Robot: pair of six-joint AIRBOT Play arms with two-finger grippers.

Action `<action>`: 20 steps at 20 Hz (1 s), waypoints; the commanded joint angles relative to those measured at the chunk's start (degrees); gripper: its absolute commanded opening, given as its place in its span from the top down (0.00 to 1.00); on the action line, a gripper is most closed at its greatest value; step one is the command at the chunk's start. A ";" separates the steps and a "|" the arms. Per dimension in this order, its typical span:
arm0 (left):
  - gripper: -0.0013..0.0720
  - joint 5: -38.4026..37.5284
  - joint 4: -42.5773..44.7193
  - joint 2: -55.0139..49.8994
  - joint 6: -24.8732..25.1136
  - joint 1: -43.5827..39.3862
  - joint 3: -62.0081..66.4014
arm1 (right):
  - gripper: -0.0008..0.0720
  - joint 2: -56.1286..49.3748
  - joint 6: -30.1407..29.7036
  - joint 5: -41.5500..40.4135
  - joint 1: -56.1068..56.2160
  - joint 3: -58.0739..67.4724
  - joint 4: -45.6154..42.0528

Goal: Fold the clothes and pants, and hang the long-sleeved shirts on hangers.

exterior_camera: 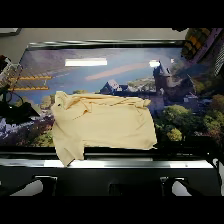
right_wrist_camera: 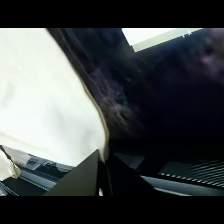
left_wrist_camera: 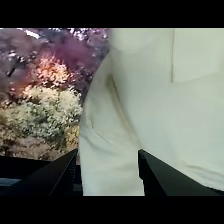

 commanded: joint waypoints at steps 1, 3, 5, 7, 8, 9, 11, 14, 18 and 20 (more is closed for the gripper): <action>0.39 3.80 -2.54 3.50 3.34 5.09 -9.66 | 0.95 0.04 -1.73 -1.22 -0.02 -0.04 0.94; 0.39 6.97 -9.07 4.50 7.32 9.35 -17.03 | 0.95 0.04 -2.08 -2.08 -0.02 -0.02 0.94; 0.39 9.55 -16.74 4.00 13.11 12.02 -22.88 | 0.95 0.04 -2.58 -2.97 -0.02 -0.04 1.16; 0.39 11.74 -19.89 3.56 17.81 12.17 -26.64 | 0.95 0.04 -2.56 -4.02 -0.02 -0.02 1.73; 0.39 12.63 -19.85 3.19 18.71 11.78 -27.56 | 0.95 0.28 -2.64 -4.57 -0.02 -0.02 2.16; 0.39 13.33 -19.85 2.69 19.54 11.39 -28.15 | 0.95 0.85 -2.80 -4.76 -0.02 -0.02 2.43; 0.39 14.84 -19.87 1.40 19.89 10.88 -28.39 | 0.95 2.95 -2.78 -4.63 -0.02 -0.02 2.43; 0.39 17.33 -19.85 -0.52 19.93 10.27 -28.35 | 0.95 5.90 -2.67 -4.72 -0.02 -0.02 2.43; 0.39 20.85 -19.85 -2.86 19.93 8.37 -28.35 | 0.95 8.15 -2.32 -5.57 -0.02 -0.02 2.49; 0.39 21.70 -19.85 -3.98 19.91 6.62 -28.35 | 0.95 8.66 -2.29 -6.36 -0.02 0.02 2.54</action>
